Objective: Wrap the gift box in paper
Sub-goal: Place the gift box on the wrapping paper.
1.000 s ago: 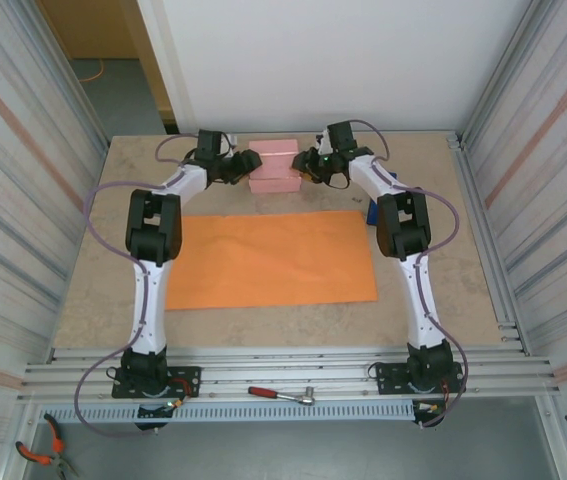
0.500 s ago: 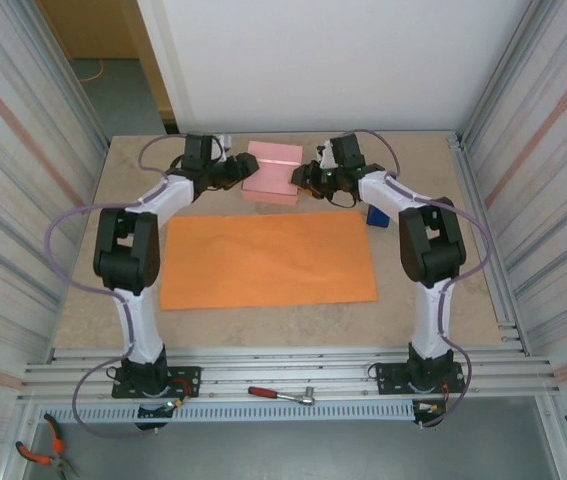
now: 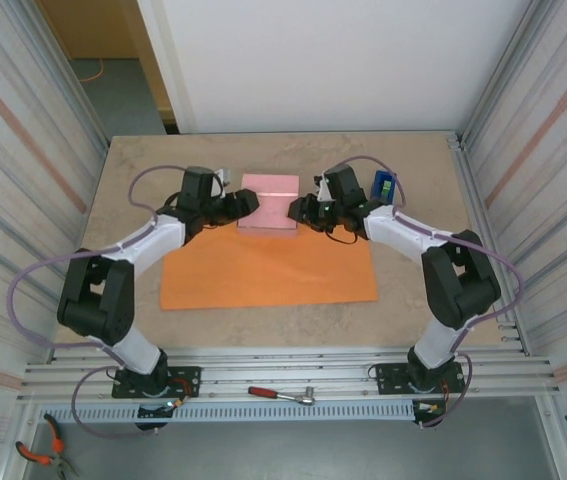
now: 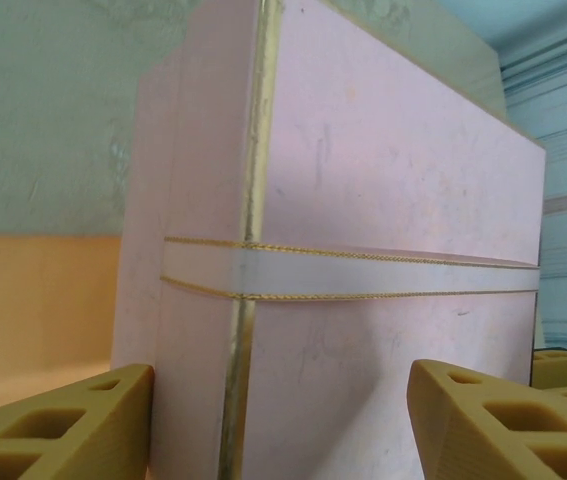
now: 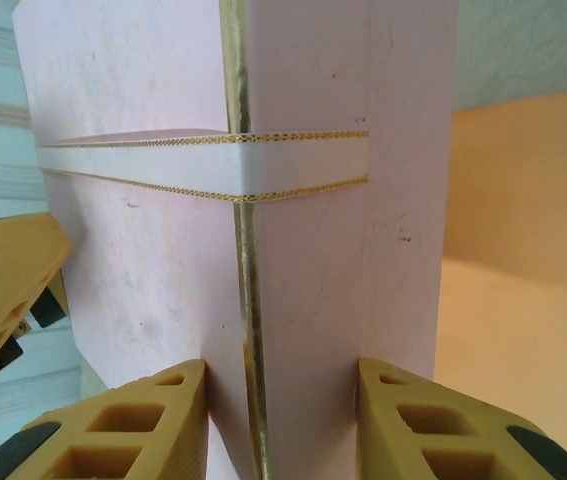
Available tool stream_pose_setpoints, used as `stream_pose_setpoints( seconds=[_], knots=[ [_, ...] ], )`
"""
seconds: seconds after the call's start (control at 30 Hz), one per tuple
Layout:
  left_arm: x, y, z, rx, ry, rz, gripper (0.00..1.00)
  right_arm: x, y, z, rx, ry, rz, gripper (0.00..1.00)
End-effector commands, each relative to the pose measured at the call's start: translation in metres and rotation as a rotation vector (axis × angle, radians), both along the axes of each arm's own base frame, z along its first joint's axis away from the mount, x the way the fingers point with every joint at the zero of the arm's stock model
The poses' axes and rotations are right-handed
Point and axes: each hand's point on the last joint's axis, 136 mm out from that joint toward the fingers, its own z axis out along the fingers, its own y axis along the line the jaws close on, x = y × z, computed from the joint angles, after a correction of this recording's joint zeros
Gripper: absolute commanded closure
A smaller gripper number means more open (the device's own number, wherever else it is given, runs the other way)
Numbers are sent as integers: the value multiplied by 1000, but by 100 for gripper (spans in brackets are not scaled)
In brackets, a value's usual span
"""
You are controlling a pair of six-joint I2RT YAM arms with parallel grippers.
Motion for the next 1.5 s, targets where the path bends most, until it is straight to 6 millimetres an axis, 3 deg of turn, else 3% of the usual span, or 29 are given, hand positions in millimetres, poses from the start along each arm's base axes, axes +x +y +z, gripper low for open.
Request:
stream_pose_setpoints(
  seconds=[0.0, 0.3, 0.57, 0.63, 0.7, 0.77, 0.87, 1.1, 1.3, 1.47],
  knots=[
    [-46, -51, 46, -143, -64, -187, 34, -23, 26, 8, 29, -28, 50, 64],
    [-88, -53, 19, -117, -17, -177, 32, -59, 20, -21, -22, 23, 29, 64],
    [-95, -47, -18, -62, 15, -165, 30, -77, 3, -56, -59, 82, -19, 64],
    [-95, -43, -28, -30, 23, -154, 28, -81, 1, -62, -65, 93, -20, 60],
    [-95, -39, -37, -5, 27, -150, 26, -82, -3, -63, -77, 91, -26, 43],
    [-94, -32, -42, 24, 29, -135, 23, -81, -6, -60, -92, 81, -30, 32],
    [-91, -19, -46, 61, 26, -103, 18, -78, -11, -51, -117, 58, -31, 26],
    [-80, 15, -48, 78, 31, -33, 13, -72, -26, -45, -125, 53, -54, 25],
    [-79, 0, -37, -16, 23, -96, 20, -71, -31, -46, -109, 60, -60, 33],
    [-80, -11, -41, -62, 39, -122, 26, -71, -28, -47, -93, 64, -52, 44]
  ],
)
